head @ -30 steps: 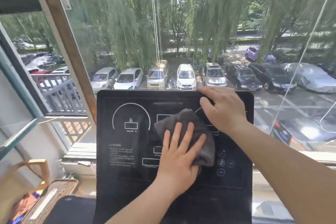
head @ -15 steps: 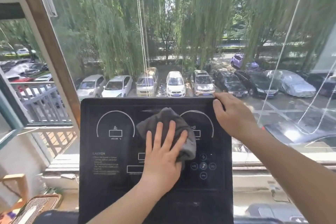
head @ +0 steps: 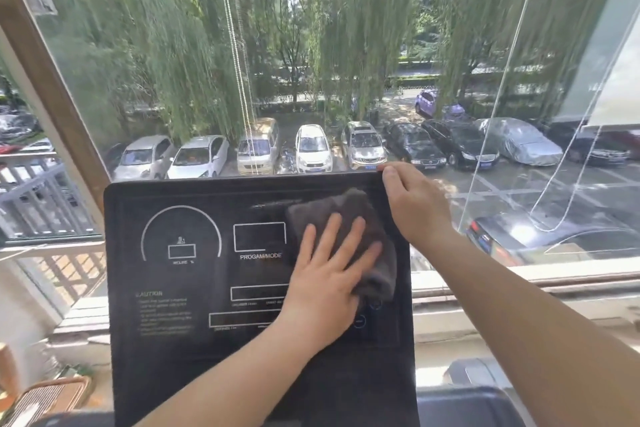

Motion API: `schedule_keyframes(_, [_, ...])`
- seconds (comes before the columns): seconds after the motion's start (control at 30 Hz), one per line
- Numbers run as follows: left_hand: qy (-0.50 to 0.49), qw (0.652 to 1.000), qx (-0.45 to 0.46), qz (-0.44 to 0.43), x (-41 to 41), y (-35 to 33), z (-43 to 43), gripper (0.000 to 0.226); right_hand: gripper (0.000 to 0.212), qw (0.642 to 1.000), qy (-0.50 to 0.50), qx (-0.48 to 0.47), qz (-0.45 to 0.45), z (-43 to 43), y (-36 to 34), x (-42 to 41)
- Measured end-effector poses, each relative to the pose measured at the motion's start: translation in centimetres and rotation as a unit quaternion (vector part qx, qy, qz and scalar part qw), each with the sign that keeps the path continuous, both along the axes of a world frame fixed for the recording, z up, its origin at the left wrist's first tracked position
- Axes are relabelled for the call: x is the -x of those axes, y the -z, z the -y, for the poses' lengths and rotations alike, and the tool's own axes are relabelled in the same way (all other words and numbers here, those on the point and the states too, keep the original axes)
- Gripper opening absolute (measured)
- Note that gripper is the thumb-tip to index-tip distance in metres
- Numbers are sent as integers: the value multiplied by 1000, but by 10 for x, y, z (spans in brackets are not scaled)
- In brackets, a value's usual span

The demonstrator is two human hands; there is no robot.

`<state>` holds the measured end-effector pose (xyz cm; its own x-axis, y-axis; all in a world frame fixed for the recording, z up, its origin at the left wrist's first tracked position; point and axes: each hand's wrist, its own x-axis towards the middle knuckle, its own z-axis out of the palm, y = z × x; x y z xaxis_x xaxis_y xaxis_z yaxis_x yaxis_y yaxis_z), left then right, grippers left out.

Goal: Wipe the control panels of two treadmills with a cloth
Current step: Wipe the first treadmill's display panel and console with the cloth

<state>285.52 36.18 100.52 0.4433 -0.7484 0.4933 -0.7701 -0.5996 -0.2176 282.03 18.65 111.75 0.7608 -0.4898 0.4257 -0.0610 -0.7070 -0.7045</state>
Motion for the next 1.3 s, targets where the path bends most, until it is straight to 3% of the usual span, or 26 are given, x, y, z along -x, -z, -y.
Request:
schedule_keyframes(0.13, [229, 944, -229, 69, -18, -19, -7, 71, 41, 999, -12, -35, 5, 2, -1, -1])
schedule_keyframes(0.2, [203, 954, -206, 81, -36, -52, 0, 69, 43, 999, -12, -51, -10, 6, -3, -4])
schedule_keyframes(0.27, [118, 984, -121, 51, -40, -71, 11, 72, 47, 998, -13, -65, -20, 9, -8, -4])
schedule_keyframes(0.4, [34, 999, 4, -7, -4, -34, 41, 79, 47, 999, -11, -30, -40, 11, -14, -4])
schedule_keyframes(0.5, [121, 988, -93, 15, 18, 12, 39, 75, 44, 999, 3, 29, -36, 9, -12, -7])
schedule_keyframes(0.57, [214, 954, -204, 55, 15, 25, 25, 65, 45, 999, 12, 35, -31, 6, -8, -8])
schedule_keyframes(0.63, [251, 935, -237, 85, 1, 13, 12, 62, 42, 999, 23, 35, -20, 3, -2, -7])
schedule_keyframes(0.7, [203, 955, -189, 107, -17, -12, 2, 65, 36, 998, 35, 49, -7, -1, 4, -6])
schedule_keyframes(0.8, [44, 993, -65, 93, -38, -44, -8, 73, 34, 997, 44, 68, 19, -4, 12, -8])
schedule_keyframes(0.93, [-60, 994, 85, 40, -15, -23, 1, 73, 36, 995, 47, 75, 38, -6, 20, -11])
schedule_keyframes(1.0, [-32, 998, 55, 23, 7, 12, 5, 77, 36, 995, 46, 75, 43, -5, 23, -13])
schedule_keyframes(1.07, [59, 997, -44, 39, 23, 48, -1, 78, 36, 995, 44, 79, 47, -4, 23, -14])
schedule_keyframes(1.17, [198, 955, -208, 74, 21, 61, -22, 69, 37, 996, 25, 74, 45, -2, 25, -13])
schedule_keyframes(1.23, [233, 941, -228, 94, 5, 44, -26, 65, 40, 997, 1, 64, 40, 0, 27, -11])
schedule_keyframes(1.3, [175, 964, -167, 111, -9, 19, -27, 66, 44, 998, -22, 48, 33, 0, 29, -8])
